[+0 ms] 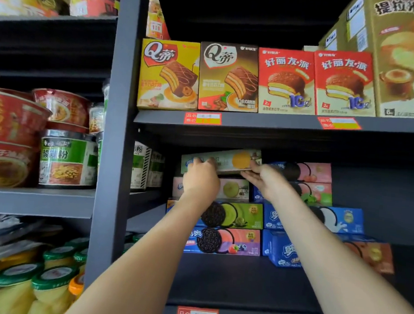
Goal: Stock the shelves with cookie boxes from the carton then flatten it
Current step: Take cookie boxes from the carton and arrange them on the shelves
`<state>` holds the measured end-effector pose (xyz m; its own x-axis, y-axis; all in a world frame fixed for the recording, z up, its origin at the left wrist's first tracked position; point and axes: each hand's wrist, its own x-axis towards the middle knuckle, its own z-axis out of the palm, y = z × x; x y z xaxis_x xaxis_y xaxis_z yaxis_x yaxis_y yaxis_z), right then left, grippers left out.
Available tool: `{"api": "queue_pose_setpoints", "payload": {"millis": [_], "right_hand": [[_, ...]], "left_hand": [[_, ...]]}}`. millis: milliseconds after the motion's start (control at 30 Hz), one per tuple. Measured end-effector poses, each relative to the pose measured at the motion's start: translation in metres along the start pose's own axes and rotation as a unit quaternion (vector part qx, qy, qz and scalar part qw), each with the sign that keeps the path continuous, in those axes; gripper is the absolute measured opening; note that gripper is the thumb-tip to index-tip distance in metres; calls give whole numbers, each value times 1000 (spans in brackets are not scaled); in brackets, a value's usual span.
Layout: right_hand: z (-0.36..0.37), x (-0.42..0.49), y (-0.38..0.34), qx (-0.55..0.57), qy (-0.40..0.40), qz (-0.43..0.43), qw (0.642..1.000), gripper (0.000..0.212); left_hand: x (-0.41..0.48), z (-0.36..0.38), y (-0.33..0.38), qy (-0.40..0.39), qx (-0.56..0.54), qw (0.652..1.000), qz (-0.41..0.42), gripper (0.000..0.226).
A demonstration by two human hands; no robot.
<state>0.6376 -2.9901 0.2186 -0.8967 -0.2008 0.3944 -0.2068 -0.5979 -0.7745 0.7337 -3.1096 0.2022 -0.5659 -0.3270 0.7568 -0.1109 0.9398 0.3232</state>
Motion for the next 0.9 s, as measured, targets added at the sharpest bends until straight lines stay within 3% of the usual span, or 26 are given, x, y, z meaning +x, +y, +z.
{"api": "queue_pose_setpoints", "payload": {"millis": [67, 167, 233, 300, 433, 533, 600, 767, 900], "right_hand": [[5, 6, 5, -41, 33, -5, 999, 35], [10, 12, 16, -177, 85, -44, 980, 37], [9, 13, 20, -398, 129, -118, 901, 39], [10, 10, 22, -539, 141, -197, 807, 37], [14, 10, 27, -661, 131, -298, 676, 44], [19, 9, 31, -750, 20, -317, 580, 46], [22, 6, 32, -781, -20, -314, 540, 46], [35, 1, 33, -832, -31, -232, 504, 43], [38, 5, 41, -820, -26, -152, 552, 46]], "left_hand": [[6, 1, -3, -25, 15, 1000, 1, 46], [14, 7, -10, -72, 35, 997, 3, 49], [18, 12, -15, -93, 40, 995, 4, 49], [21, 16, -17, -103, 38, 994, 6, 47], [28, 22, -21, -108, 24, 994, 7, 47], [34, 25, -22, -106, 32, 994, 16, 46], [37, 26, -23, -108, 50, 993, 24, 45], [41, 25, -25, -124, 90, 987, 37, 45], [38, 24, -25, -134, 118, 983, 49, 41]]}}
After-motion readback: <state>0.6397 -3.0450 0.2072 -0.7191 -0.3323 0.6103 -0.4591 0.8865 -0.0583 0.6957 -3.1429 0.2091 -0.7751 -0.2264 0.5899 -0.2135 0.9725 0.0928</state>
